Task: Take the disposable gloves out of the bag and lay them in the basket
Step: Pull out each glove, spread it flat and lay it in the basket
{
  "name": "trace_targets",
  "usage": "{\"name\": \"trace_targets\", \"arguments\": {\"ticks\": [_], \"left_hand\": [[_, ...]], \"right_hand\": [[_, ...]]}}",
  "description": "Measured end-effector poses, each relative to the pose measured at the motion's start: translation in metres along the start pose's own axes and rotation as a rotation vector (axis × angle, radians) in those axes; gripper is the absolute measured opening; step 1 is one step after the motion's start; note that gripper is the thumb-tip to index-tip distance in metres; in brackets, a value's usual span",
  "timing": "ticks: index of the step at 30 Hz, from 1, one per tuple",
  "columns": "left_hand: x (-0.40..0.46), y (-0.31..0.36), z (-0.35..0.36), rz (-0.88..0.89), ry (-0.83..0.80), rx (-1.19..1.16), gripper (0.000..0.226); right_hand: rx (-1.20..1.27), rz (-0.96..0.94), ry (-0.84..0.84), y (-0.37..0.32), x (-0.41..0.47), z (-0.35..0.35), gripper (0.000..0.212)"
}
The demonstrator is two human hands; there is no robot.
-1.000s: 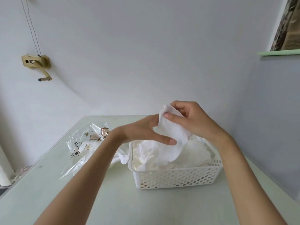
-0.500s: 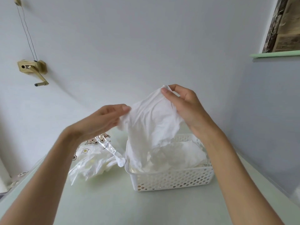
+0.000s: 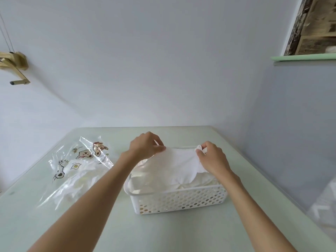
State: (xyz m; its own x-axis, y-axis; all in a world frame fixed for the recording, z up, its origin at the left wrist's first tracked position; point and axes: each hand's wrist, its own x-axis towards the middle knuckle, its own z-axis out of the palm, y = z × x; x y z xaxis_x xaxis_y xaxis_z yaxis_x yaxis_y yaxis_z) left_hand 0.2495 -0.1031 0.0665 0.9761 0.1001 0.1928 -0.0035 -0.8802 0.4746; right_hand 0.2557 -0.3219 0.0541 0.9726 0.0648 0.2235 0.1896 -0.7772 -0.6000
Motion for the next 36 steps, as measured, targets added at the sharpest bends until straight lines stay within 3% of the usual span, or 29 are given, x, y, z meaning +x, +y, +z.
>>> {"name": "trace_targets", "arguments": {"ticks": [5, 7, 11, 13, 17, 19, 21, 23, 27, 31, 36], "left_hand": [[-0.009, 0.008, -0.004, 0.113, 0.297, -0.011, 0.019], [-0.020, 0.005, -0.015, 0.182, 0.337, 0.022, 0.016], [-0.038, -0.012, -0.043, 0.205, -0.117, 0.036, 0.037], [-0.046, -0.015, -0.046, 0.201, -0.227, 0.086, 0.037], [-0.046, -0.014, -0.038, 0.191, -0.227, 0.200, 0.021], [-0.044, -0.016, -0.038, 0.156, -0.250, 0.187, 0.009], [-0.041, -0.022, -0.040, 0.119, -0.232, 0.143, 0.016], [-0.041, -0.022, -0.039, 0.108, -0.179, 0.120, 0.006], [-0.048, -0.009, -0.029, 0.118, -0.205, 0.265, 0.049], [-0.044, -0.015, -0.026, 0.185, -0.212, 0.425, 0.040], [-0.039, -0.035, -0.026, 0.144, -0.254, 0.173, 0.039]], "right_hand": [[-0.221, -0.117, 0.053, 0.010, 0.008, -0.001, 0.022], [-0.298, -0.155, 0.089, 0.013, 0.009, -0.002, 0.020], [-0.431, -0.203, 0.098, 0.021, 0.010, -0.003, 0.023], [-0.460, -0.228, 0.101, 0.021, 0.009, -0.001, 0.028], [-0.474, -0.258, 0.128, 0.019, 0.008, 0.000, 0.031], [-0.462, -0.274, 0.125, 0.020, 0.007, 0.000, 0.031], [-0.450, -0.288, 0.116, 0.022, 0.005, -0.001, 0.031], [-0.436, -0.291, 0.104, 0.025, 0.005, -0.002, 0.031], [-0.427, -0.290, 0.093, 0.026, 0.007, -0.002, 0.030], [-0.414, -0.292, 0.097, 0.027, 0.006, -0.001, 0.029], [-0.430, -0.307, 0.093, 0.028, 0.006, -0.002, 0.029]]}}
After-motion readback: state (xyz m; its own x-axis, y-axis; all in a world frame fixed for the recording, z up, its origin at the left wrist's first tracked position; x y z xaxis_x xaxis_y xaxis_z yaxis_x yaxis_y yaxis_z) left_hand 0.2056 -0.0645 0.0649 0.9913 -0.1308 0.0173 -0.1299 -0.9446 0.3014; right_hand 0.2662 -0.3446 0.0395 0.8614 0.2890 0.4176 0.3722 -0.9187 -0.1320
